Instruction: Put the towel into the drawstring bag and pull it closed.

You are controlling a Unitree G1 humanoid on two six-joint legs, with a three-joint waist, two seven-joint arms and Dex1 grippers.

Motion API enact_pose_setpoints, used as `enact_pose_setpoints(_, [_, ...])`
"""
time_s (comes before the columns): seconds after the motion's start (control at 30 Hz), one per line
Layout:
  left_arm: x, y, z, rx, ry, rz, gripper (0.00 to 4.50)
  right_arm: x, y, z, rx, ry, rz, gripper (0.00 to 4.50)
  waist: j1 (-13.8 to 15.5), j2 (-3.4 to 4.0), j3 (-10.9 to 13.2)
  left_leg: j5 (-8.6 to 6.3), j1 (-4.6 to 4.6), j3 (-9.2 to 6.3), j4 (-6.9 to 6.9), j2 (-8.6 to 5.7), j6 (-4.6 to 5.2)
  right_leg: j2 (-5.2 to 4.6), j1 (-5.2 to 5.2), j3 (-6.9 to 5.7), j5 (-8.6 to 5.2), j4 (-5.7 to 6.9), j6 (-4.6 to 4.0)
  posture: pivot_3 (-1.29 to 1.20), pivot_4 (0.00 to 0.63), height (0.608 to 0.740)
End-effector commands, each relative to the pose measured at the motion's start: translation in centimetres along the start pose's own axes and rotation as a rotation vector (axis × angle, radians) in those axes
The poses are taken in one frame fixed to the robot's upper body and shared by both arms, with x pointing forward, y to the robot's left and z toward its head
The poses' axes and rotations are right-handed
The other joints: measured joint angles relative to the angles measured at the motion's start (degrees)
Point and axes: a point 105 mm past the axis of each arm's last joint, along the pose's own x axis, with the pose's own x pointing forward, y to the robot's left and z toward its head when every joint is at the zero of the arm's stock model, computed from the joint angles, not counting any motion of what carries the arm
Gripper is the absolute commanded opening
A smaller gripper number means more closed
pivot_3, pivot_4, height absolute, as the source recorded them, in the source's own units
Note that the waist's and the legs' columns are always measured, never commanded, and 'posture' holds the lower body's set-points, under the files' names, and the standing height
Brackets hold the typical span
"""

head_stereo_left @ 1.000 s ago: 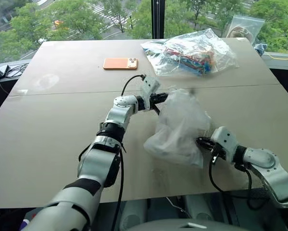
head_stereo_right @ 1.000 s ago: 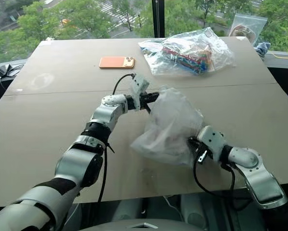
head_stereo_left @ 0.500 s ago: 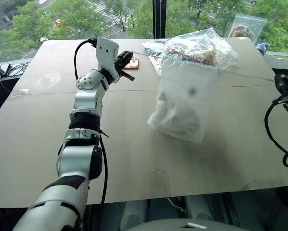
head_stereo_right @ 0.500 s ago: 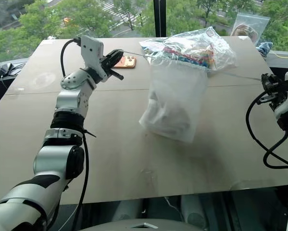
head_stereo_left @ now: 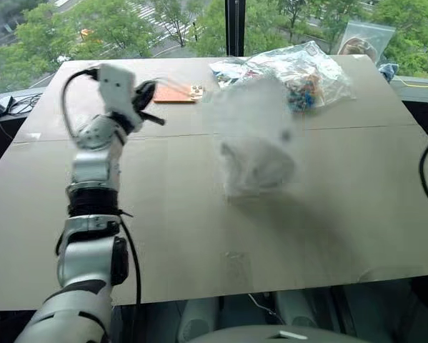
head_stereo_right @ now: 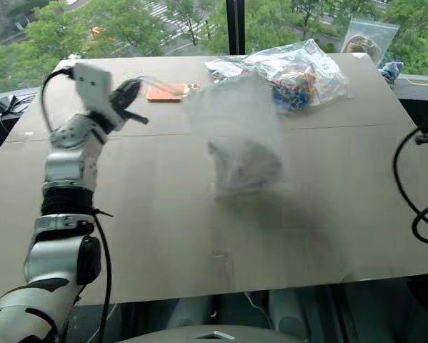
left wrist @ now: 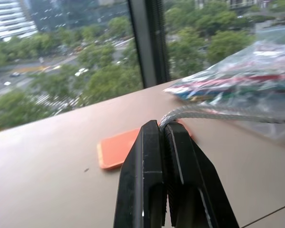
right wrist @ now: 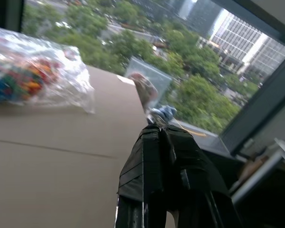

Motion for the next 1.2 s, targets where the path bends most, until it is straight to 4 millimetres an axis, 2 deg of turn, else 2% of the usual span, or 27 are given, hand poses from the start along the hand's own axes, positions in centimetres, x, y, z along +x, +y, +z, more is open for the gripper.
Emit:
enact_pose_setpoints(0.03, [0.6, -4.7, 3.5, -0.032, -0.126, -0.198, 0.05, 0.0, 2.4, 3.4, -0.101, -0.140, 0.100, 0.00, 0.3, 0.00, 0.0, 0.00, 0.00, 0.00, 0.00, 0.00, 0.00, 0.00, 0.01, 0.00, 0.00, 0.01, 0.00, 0.00, 0.150, 0.740])
enact_pose_setpoints(0.1, [0.3, -6.7, 3.8, -0.048, -0.141, -0.286, 0.05, -0.2, 4.9, 3.8, -0.104, -0.165, 0.205, 0.00, 0.3, 0.00, 0.0, 0.00, -0.04, -0.08, 0.11, -0.04, 0.00, -0.04, 0.04, -0.08, 0.00, 0.06, 0.01, 0.00, 0.150, 0.740])
enact_pose_setpoints(0.2, [-0.1, -8.3, 3.0, -0.099, -0.106, -0.358, 0.05, -0.9, 8.1, 2.5, -0.115, -0.128, 0.341, 0.00, -0.1, 0.00, 0.0, 0.00, -0.02, -0.07, 0.19, -0.03, 0.00, -0.02, 0.05, -0.06, 0.00, 0.09, 0.01, 0.00, 0.150, 0.740])
enact_pose_setpoints(0.33, [-2.5, -12.0, 0.7, -0.214, 0.018, -0.573, 0.05, -2.2, 14.1, 2.8, 0.016, -0.159, 0.604, 0.00, -1.4, 0.08, 0.0, 0.00, 0.05, -0.02, 0.15, 0.06, 0.00, 0.08, 0.05, 0.04, -0.01, 0.12, -0.01, 0.00, 0.150, 0.740])
enact_pose_setpoints(0.37, [-3.2, -12.6, 0.2, -0.223, 0.045, -0.614, 0.00, -2.3, 15.1, 3.1, 0.028, -0.171, 0.652, 0.62, -1.6, 0.10, 0.0, 0.00, 0.05, 0.01, 0.13, 0.06, 0.00, 0.09, 0.02, 0.07, -0.01, 0.11, -0.01, 0.00, 0.150, 0.740])
enact_pose_setpoints(0.4, [-4.2, -13.5, -0.2, -0.242, 0.077, -0.667, 0.00, -2.0, 16.1, 3.5, 0.024, -0.188, 0.680, 0.90, -1.8, 0.12, 0.0, 0.00, 0.06, 0.01, 0.13, 0.07, 0.00, 0.08, 0.02, 0.08, -0.01, 0.15, -0.01, 0.00, 0.150, 0.740])
enact_pose_setpoints(0.47, [-6.3, -15.0, -0.9, -0.273, 0.137, -0.779, 0.00, -0.5, 17.4, 4.2, 0.007, -0.218, 0.659, 1.92, -1.9, 0.12, 0.1, 0.00, 0.07, 0.04, 0.14, 0.07, 0.00, 0.09, 0.01, 0.10, -0.01, 0.14, -0.01, 0.00, 0.150, 0.740])
enact_pose_setpoints(0.57, [-8.3, -15.7, -2.2, -0.300, 0.206, -0.816, 0.00, 1.1, 21.3, 4.7, -0.016, -0.229, 0.760, 3.34, -1.7, 0.12, 0.1, 0.00, 0.12, 0.08, 0.17, 0.12, 0.00, 0.16, 0.01, 0.14, -0.01, 0.14, -0.01, 0.00, 0.150, 0.740])
enact_pose_setpoints(0.67, [-9.4, -15.0, -3.6, -0.305, 0.247, -0.761, 0.00, 3.8, 25.3, 5.2, -0.002, -0.220, 0.809, 3.34, -1.6, 0.14, 0.1, 0.00, 0.17, 0.01, 0.19, 0.16, 0.00, 0.22, 0.03, 0.09, 0.00, 0.17, -0.03, 0.00, 0.150, 0.740])
enact_pose_setpoints(0.73, [-9.8, -14.4, -4.1, -0.304, 0.258, -0.714, 0.00, 5.0, 27.3, 5.4, -0.004, -0.212, 0.845, 3.34, -1.5, 0.14, 0.1, 0.01, 0.16, 0.04, 0.19, 0.16, -0.01, 0.22, 0.01, 0.11, 0.00, 0.18, -0.04, 0.00, 0.150, 0.740])
enact_pose_setpoints(0.83, [-10.5, -13.4, -4.6, -0.293, 0.263, -0.638, 0.00, 5.9, 30.4, 5.3, 0.030, -0.166, 0.947, 3.34, -1.4, 0.15, 0.1, 0.01, 0.11, 0.04, 0.19, 0.15, -0.01, 0.20, -0.02, 0.11, 0.01, 0.14, -0.06, 0.00, 0.150, 0.740])
enact_pose_setpoints(0.9, [-11.0, -12.4, -5.0, -0.309, 0.253, -0.536, 0.00, 6.4, 32.0, 4.2, -0.040, -0.126, 0.985, 3.34, -1.3, 0.15, 0.1, 0.00, 0.04, 0.01, 0.17, 0.13, -0.01, 0.15, -0.02, 0.07, 0.01, 0.09, -0.06, 0.00, 0.150, 0.740])
enact_pose_setpoints(0.97, [-11.5, -11.2, -5.6, -0.350, 0.253, -0.418, 0.00, 6.4, 32.8, 1.9, -0.154, -0.055, 1.033, 3.34, -1.3, 0.15, 0.1, 0.00, 0.04, 0.03, 0.08, 0.08, -0.02, 0.05, -0.02, 0.06, 0.01, 0.00, -0.05, 0.00, 0.150, 0.740])
enact_pose_setpoints(1.03, [-12.1, -10.4, -6.1, -0.379, 0.252, -0.314, 0.00, 5.1, 33.4, -0.4, -0.215, 0.015, 1.154, 3.34, -1.1, 0.14, 0.1, 0.00, 0.03, 0.02, -0.04, 0.02, -0.02, -0.05, -0.02, 0.03, 0.02, -0.10, -0.05, 0.00, 0.150, 0.740])
enact_pose_setpoints(1.07, [-12.3, -9.8, -6.4, -0.402, 0.249, -0.247, 0.00, 3.2, 33.8, -0.7, -0.163, 0.045, 1.281, 3.11, -0.9, 0.15, 0.1, 0.00, 0.03, 0.01, -0.06, 0.00, -0.03, -0.08, -0.02, 0.02, 0.01, -0.12, -0.04, 0.00, 0.150, 0.740])
enact_pose_setpoints(1.13, [-12.4, -8.2, -7.0, -0.434, 0.248, -0.113, 0.00, -1.6, 33.8, 0.0, -0.048, 0.051, 1.553, 2.59, -0.2, 0.03, 0.0, 0.00, 0.04, -0.04, -0.13, -0.03, -0.02, -0.15, 0.00, -0.04, 0.01, -0.14, -0.04, 0.00, 0.150, 0.740])
enact_pose_setpoints(1.2, [-12.2, -7.0, -7.5, -0.457, 0.247, -0.018, 0.00, -5.9, 33.0, 0.9, 0.004, 0.032, 1.751, 1.55, 0.0, -0.05, -0.1, -0.01, 0.03, -0.19, -0.20, 0.00, -0.02, -0.14, 0.03, -0.20, 0.00, -0.22, -0.04, 0.00, 0.150, 0.740])
